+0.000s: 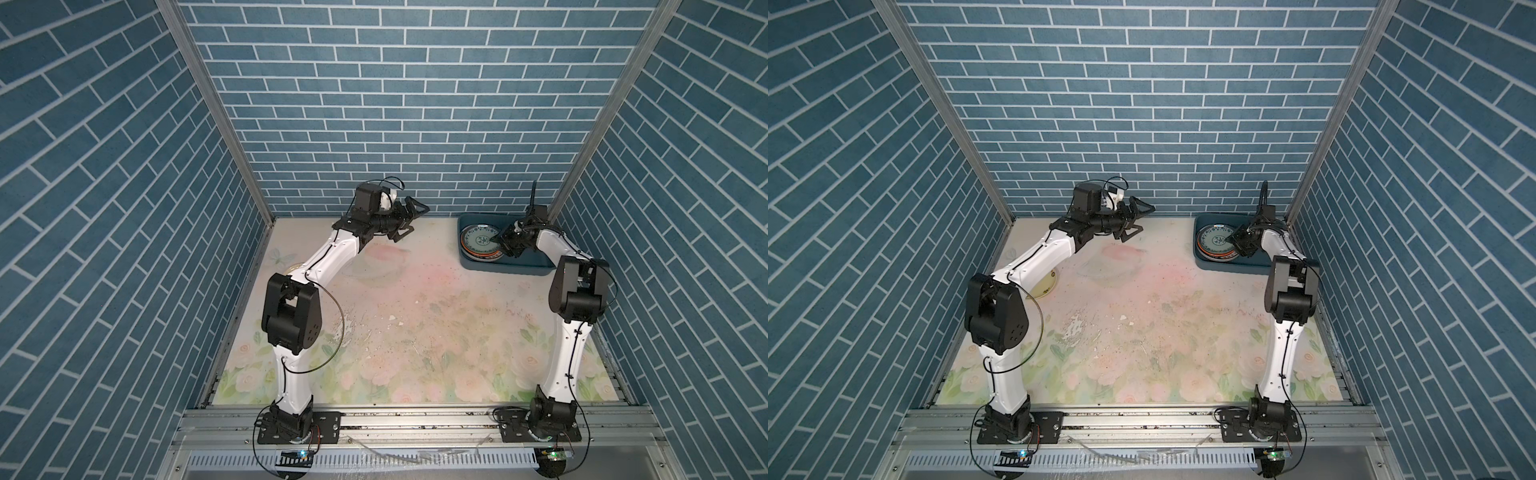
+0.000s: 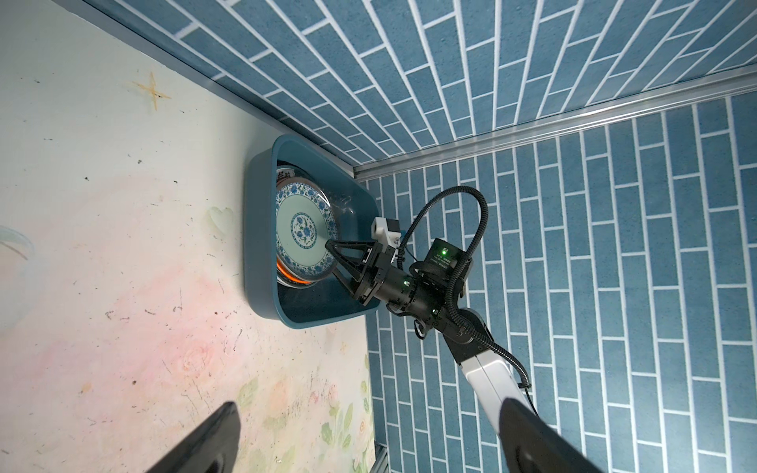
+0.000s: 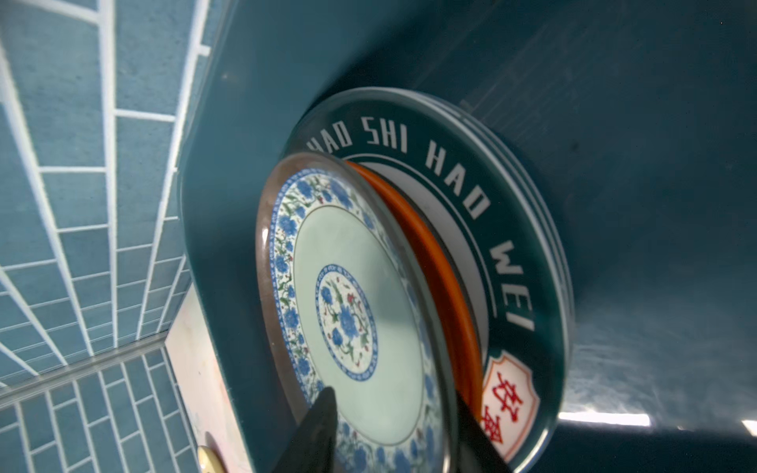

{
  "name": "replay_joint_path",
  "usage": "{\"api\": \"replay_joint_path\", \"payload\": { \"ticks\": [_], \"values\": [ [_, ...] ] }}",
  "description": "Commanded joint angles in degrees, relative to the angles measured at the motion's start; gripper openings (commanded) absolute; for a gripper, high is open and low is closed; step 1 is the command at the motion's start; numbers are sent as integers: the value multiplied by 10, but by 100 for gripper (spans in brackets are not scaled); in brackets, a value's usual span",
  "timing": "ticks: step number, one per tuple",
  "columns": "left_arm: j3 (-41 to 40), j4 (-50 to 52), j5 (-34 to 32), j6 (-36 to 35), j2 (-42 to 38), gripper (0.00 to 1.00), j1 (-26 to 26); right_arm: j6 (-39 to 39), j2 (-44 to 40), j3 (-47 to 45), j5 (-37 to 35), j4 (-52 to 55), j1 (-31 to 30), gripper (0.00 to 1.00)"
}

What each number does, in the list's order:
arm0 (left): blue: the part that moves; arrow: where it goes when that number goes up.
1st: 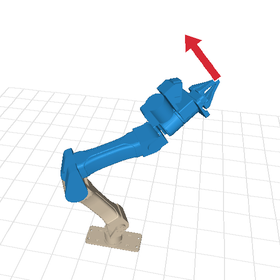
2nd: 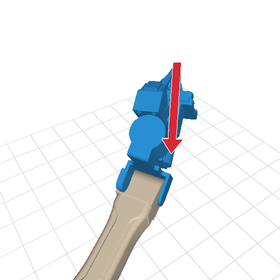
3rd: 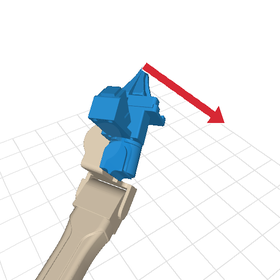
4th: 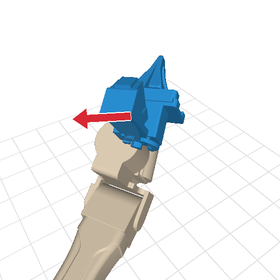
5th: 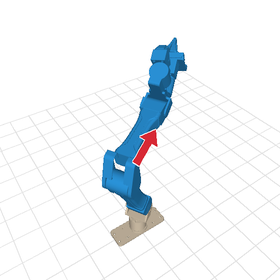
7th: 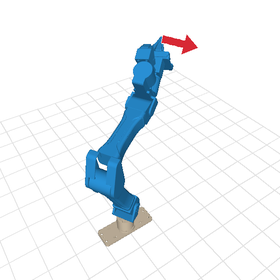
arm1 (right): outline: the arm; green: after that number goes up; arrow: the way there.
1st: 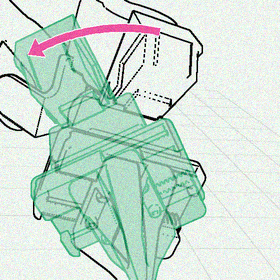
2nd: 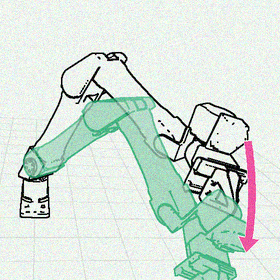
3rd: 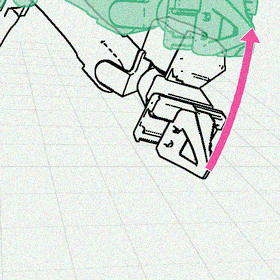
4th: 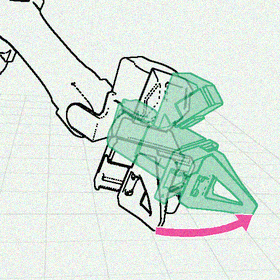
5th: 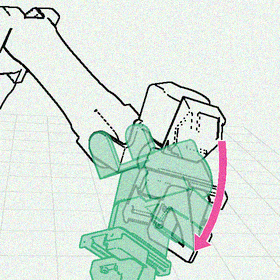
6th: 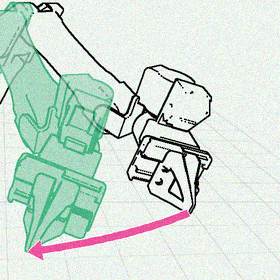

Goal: Place the plates into the plastic bin on the countertop
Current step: Place the plate in the plastic bin.

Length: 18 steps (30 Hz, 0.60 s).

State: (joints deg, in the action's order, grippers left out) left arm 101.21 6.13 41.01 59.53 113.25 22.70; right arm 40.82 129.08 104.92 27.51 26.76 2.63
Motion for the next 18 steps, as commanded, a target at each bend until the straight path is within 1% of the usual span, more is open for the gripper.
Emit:
{"api": "replay_joint_path", "payload": {
  "ticks": [1, 4, 9, 14, 18],
  "values": [
    [-5, 2, -5, -8, -5, 100, -1, -24, -39, 8, -33, 41, -3, 51],
    [-15, 6, -13, -9, -12, 100, -4, -35, -72, 0, -47, 43, -2, 57],
    [-46, 7, -26, -11, -36, 100, -16, -55, -101, 18, -58, 72, -3, 64],
    [-64, 17, -29, -19, -57, 100, -30, -68, -86, 48, -62, 119, -3, 63],
    [-85, 37, -43, -35, -81, 100, -44, -66, -88, 39, -56, 118, -6, 61]
  ]
}}
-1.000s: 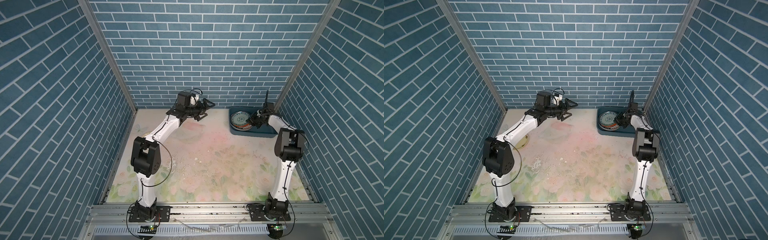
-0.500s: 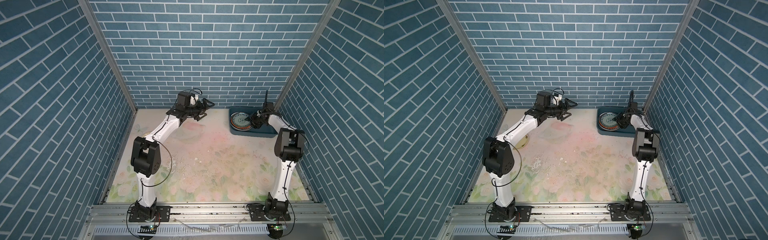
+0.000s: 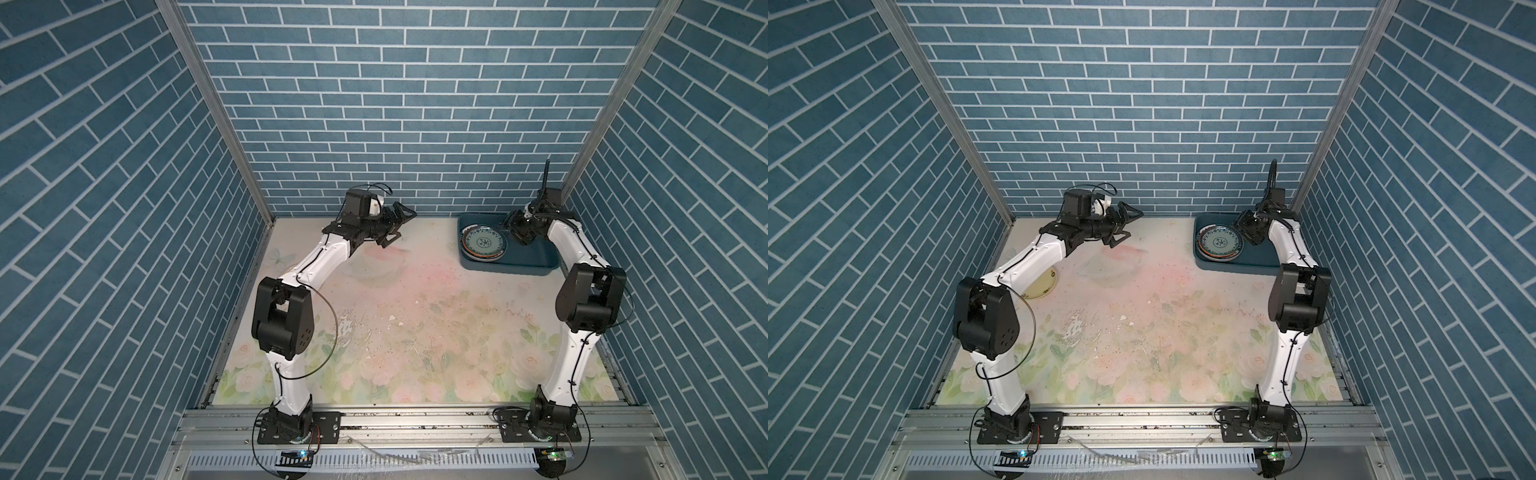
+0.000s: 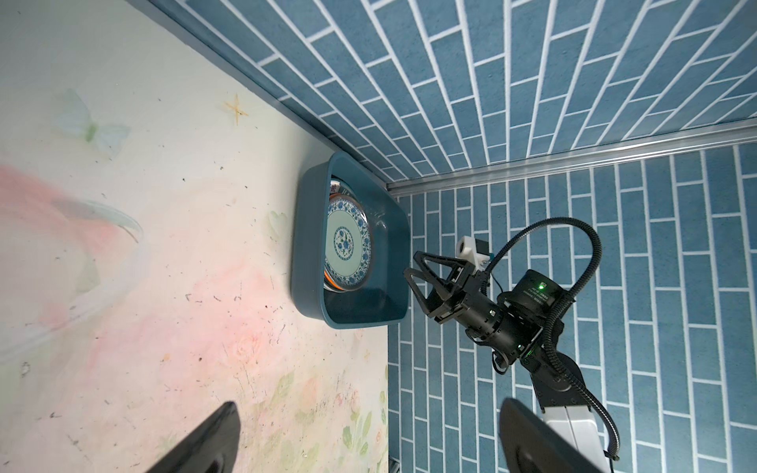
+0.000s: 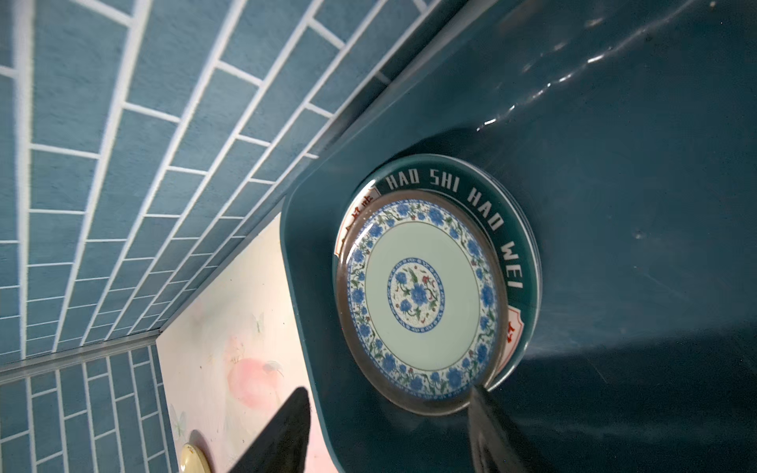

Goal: Place the plates into the plastic bin on the countertop
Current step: Place the plate in the plastic bin, then pick up the plate from the middle-left of the table.

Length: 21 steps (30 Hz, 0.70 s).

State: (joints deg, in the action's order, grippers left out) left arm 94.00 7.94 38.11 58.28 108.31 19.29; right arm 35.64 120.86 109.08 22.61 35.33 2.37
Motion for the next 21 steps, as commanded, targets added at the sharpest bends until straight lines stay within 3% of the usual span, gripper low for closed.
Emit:
{"api": "replay_joint_path", "payload": {
  "ticks": [1, 7, 14, 21],
  "values": [
    [-22, 25, -21, -26, -39, 100, -15, -15, -11, -5, -5, 27, -5, 61],
    [-137, 99, -115, -37, -117, 100, -94, -19, -56, 7, -15, 9, -42, 67],
    [-262, 177, -180, -67, -211, 100, -220, -7, -101, 25, -31, -40, -142, 72],
    [-338, 199, -197, -73, -245, 99, -316, 45, -76, -3, 74, -209, -245, 73]
  ]
}}
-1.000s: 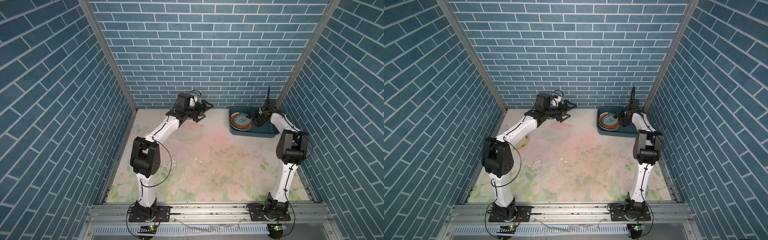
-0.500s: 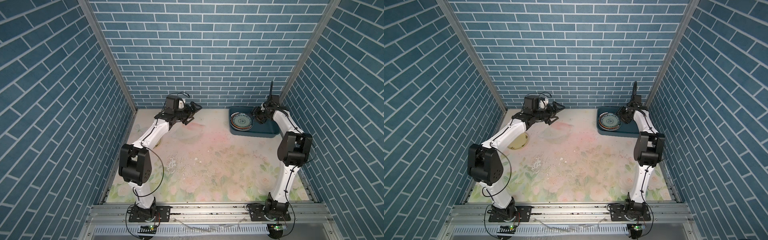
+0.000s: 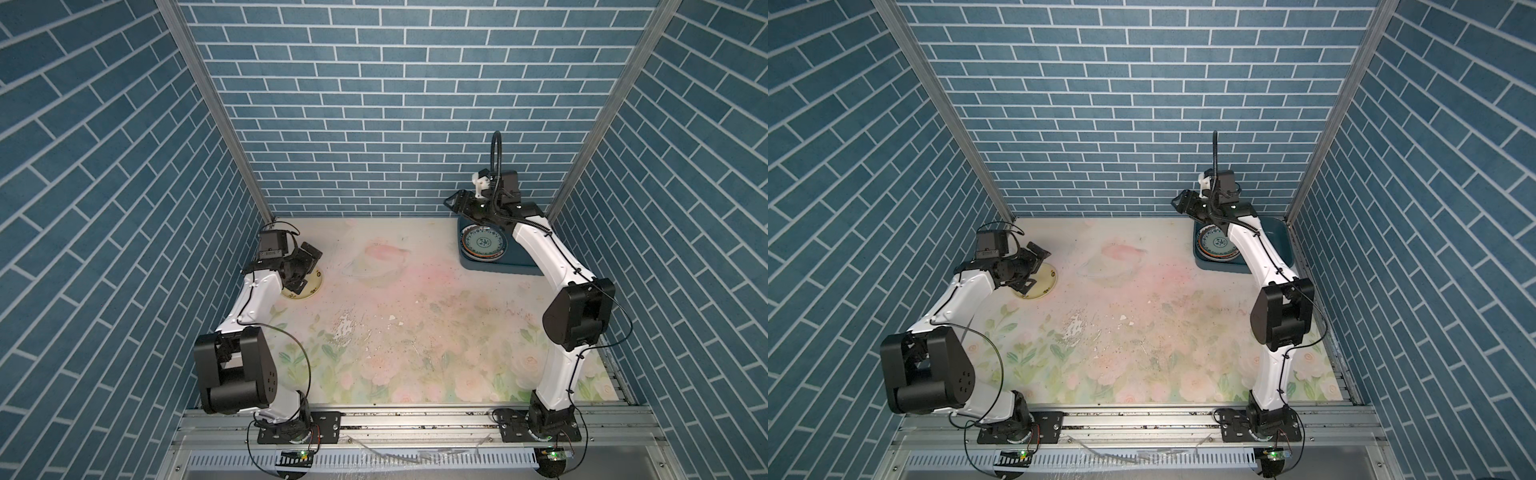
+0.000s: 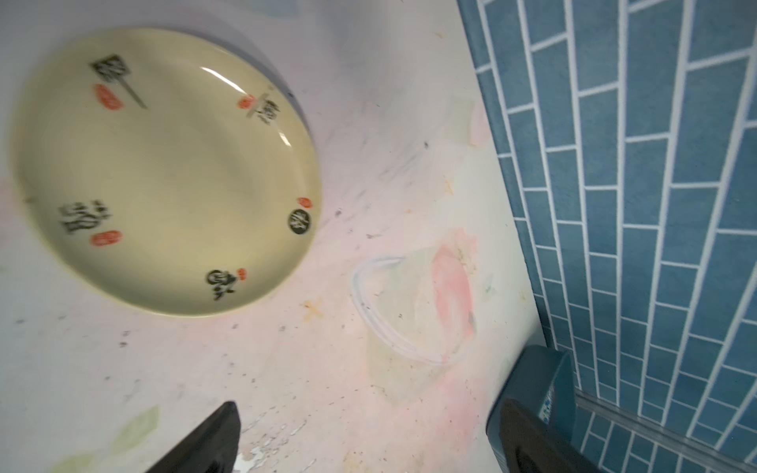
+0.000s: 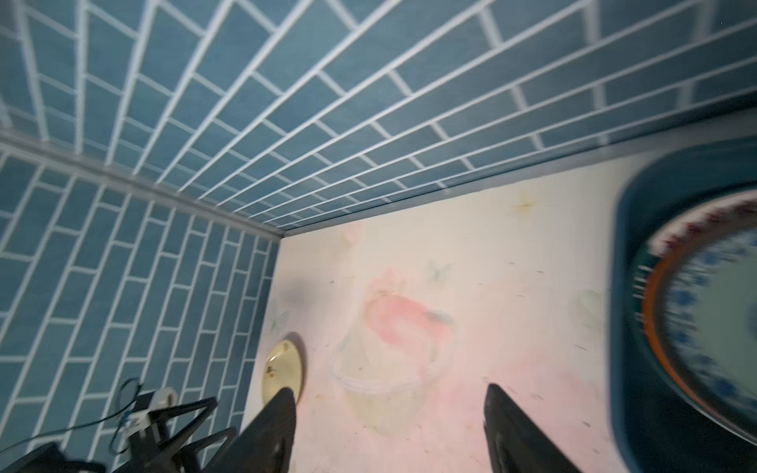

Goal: Place the plates into the plastic bin on the countertop
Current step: Pick up the plate from the middle-left of the table.

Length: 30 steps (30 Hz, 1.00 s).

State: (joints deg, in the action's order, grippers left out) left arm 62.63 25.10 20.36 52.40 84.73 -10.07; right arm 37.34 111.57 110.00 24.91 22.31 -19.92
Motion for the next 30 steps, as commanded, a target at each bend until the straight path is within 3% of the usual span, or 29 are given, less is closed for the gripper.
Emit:
{"api": "replay_joint_path", "payload": {
  "ticks": [1, 6, 10, 21, 30],
  "values": [
    [-36, 26, -19, -15, -13, 99, -35, 35, 26, -12, 67, -98, -35, 73],
    [-89, 14, -21, -7, -21, 96, -90, 67, 72, 8, 130, -143, -89, 73],
    [-127, -41, 15, 9, 0, 91, -122, 76, 97, 23, 174, -157, -123, 74],
    [-113, -120, 49, 26, 111, 81, -130, 105, 267, 216, 310, -78, -174, 74],
    [-101, -165, 57, 52, 167, 63, -130, 98, 258, 198, 300, -62, -189, 73]
  ]
}}
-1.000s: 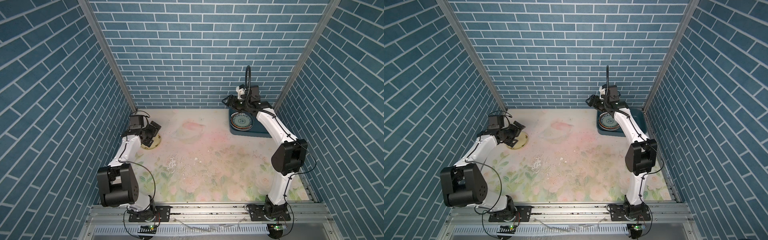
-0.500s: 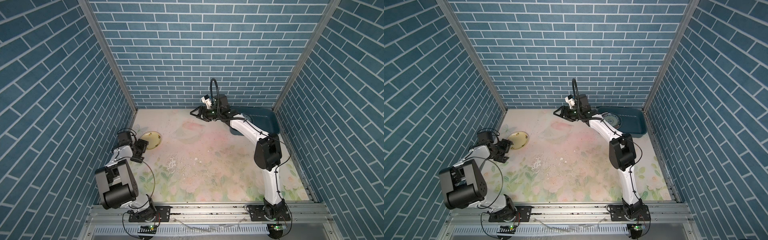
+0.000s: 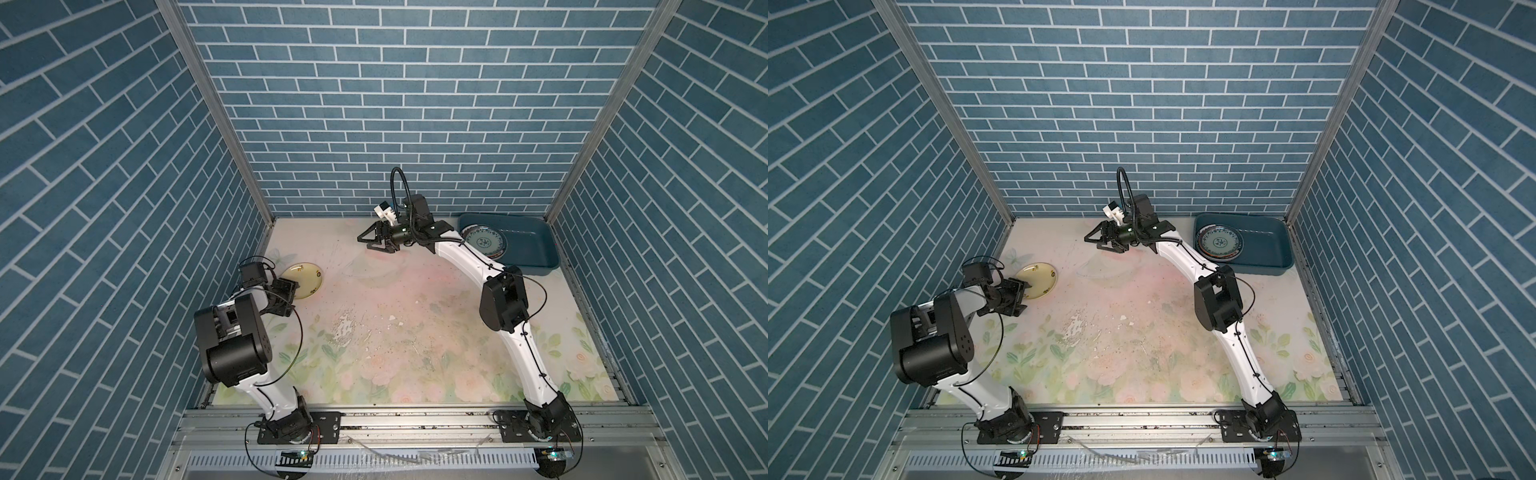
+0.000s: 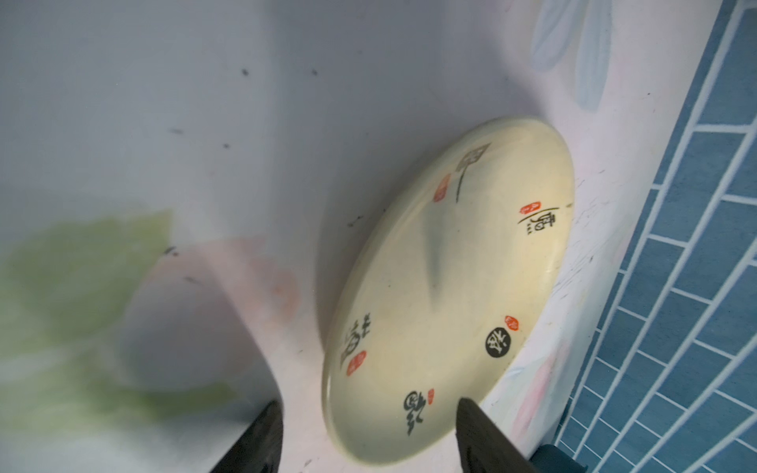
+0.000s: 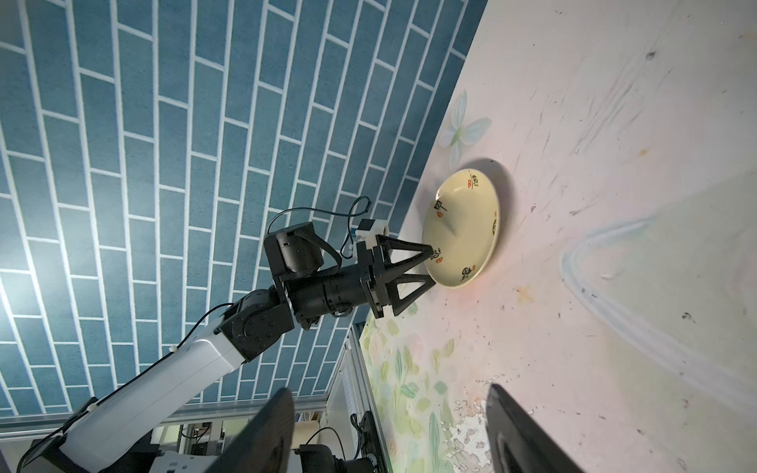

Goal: Place the plates into the plastic bin on the countertop
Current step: Pick up the plate from the middle-left of the table.

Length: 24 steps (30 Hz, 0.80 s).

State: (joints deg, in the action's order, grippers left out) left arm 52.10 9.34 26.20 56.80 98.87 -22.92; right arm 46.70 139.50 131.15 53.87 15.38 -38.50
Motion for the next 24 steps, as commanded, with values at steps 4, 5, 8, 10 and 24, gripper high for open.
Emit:
{"api": "replay_joint_path", "payload": {
  "ticks": [4, 5, 8, 10, 24],
  "values": [
    [7, -17, 6, 20, 47, 48, -2, -13, -37, -28, -11, 29, -2, 73],
    [6, -19, 8, 22, 49, 44, -1, -16, -40, -29, -17, 36, -3, 72],
    [-2, -25, 11, 22, 51, 34, -2, -21, -48, -36, -33, 43, -4, 72],
    [-6, -28, 14, 22, 50, 28, -2, -24, -52, -39, -39, 47, -3, 71],
    [1, -25, 40, 1, 41, 0, -2, -28, -72, -58, -98, 68, 14, 73]
  ]
}}
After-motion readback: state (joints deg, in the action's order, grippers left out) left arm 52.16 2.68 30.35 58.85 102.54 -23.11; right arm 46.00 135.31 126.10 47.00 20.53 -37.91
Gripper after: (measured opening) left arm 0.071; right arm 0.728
